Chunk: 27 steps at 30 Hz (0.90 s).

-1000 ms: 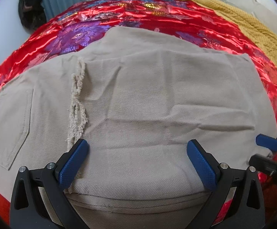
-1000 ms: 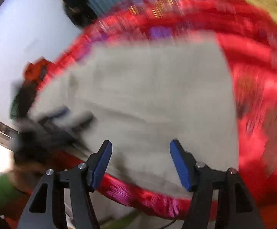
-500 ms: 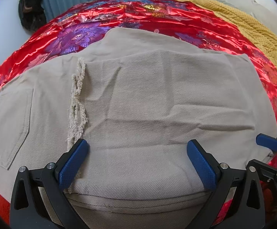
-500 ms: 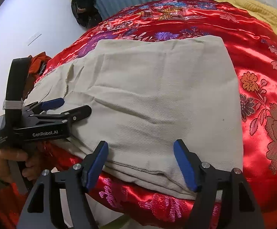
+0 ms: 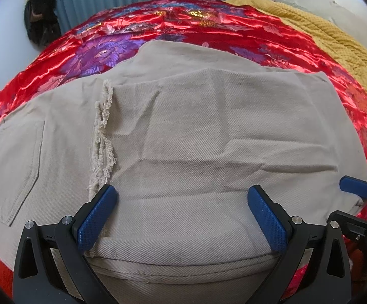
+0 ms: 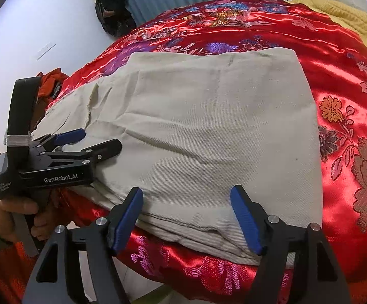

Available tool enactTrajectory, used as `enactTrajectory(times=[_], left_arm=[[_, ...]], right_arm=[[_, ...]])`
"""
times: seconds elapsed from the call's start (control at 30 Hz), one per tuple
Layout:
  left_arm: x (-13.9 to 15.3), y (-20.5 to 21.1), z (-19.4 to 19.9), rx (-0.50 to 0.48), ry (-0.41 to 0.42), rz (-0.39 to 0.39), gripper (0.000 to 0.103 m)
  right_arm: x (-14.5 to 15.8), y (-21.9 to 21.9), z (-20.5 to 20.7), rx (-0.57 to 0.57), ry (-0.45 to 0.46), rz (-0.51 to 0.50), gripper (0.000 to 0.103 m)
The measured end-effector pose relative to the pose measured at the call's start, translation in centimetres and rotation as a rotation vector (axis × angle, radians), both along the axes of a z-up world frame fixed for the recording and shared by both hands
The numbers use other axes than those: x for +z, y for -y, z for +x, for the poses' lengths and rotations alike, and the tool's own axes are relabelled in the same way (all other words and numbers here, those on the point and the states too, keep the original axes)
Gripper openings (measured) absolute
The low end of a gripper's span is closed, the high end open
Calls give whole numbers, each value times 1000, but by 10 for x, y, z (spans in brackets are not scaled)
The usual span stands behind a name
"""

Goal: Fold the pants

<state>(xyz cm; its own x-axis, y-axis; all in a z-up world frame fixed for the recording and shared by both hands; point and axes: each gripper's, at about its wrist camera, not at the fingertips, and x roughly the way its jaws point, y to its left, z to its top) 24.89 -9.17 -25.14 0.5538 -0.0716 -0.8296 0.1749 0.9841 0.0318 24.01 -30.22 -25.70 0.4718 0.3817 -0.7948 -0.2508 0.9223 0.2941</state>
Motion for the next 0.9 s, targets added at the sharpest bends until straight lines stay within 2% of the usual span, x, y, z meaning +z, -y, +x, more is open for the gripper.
enactTrajectory(times=[0.23,0.37,0.43,0.57,0.9], left_arm=[[10,-1,-4,7,-19,-3,102],[30,-15,-23,-19,-11,-152,102],[39,-24,-31,-13,-4,-186,102],[50,-41,-41,30,2,-174,102],[45,-73,-54,118,-30,-140,102]], right_arm=[[0,-1,0,0,5,-5,72],[0,-2,0,-1,8,-5,72],[0,-2,0,-2,10,-7,72],[-1,-2,0,-3,14,-11,73],[-2,-4,-1,-9,22,-20,74]])
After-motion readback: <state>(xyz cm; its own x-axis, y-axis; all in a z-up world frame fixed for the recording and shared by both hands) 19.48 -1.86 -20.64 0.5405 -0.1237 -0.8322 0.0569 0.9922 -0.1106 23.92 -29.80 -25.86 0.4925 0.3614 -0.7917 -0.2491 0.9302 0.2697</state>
